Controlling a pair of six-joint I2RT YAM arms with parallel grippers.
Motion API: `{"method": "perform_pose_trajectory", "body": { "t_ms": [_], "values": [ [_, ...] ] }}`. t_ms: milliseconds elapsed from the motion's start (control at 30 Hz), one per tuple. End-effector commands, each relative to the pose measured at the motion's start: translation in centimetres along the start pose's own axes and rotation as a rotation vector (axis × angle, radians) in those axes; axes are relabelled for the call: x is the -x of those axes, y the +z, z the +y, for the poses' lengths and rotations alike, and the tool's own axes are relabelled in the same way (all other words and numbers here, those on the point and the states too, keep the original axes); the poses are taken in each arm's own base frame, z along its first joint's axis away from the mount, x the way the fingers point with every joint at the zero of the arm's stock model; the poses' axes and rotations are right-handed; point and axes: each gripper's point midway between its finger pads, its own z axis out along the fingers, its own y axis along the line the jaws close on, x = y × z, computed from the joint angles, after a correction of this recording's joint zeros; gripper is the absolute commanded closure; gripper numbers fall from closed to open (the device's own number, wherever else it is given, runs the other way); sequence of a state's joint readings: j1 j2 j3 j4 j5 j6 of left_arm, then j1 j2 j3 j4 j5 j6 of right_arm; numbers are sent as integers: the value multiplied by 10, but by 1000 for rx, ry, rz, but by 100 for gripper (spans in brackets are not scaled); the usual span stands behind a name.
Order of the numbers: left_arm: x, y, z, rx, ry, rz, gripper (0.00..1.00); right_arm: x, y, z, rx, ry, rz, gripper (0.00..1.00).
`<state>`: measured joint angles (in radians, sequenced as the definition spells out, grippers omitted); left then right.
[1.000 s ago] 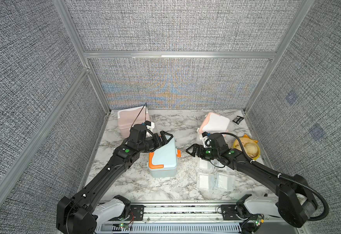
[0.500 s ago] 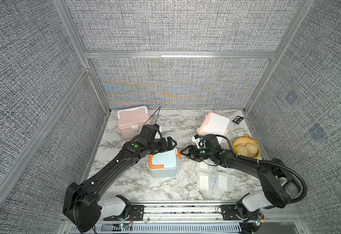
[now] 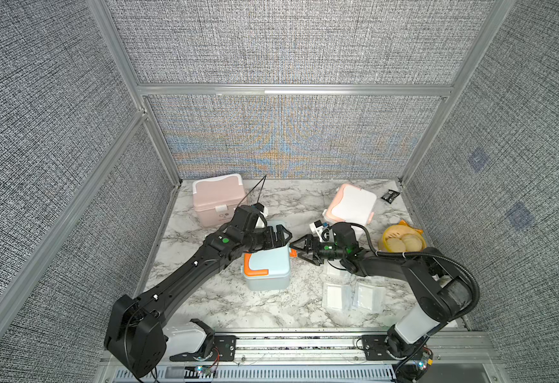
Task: Open first aid kits and take out gauze
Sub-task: Fasten the fastener of the first aid kit.
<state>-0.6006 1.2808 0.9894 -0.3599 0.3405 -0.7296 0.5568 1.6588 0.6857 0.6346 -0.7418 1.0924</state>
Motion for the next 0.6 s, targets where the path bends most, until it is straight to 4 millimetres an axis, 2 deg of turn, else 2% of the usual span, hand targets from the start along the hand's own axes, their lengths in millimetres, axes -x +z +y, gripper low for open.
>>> {"method": "perform_pose_trajectory", "body": {
  "t_ms": [0, 567],
  "values": [
    [-12, 3, 12, 46, -20, 45, 1, 2, 4, 21, 83, -21, 2, 1],
    [-15, 3, 16, 54, -24, 48, 0, -1, 12, 41, 160, -29, 15, 1]
  ]
}}
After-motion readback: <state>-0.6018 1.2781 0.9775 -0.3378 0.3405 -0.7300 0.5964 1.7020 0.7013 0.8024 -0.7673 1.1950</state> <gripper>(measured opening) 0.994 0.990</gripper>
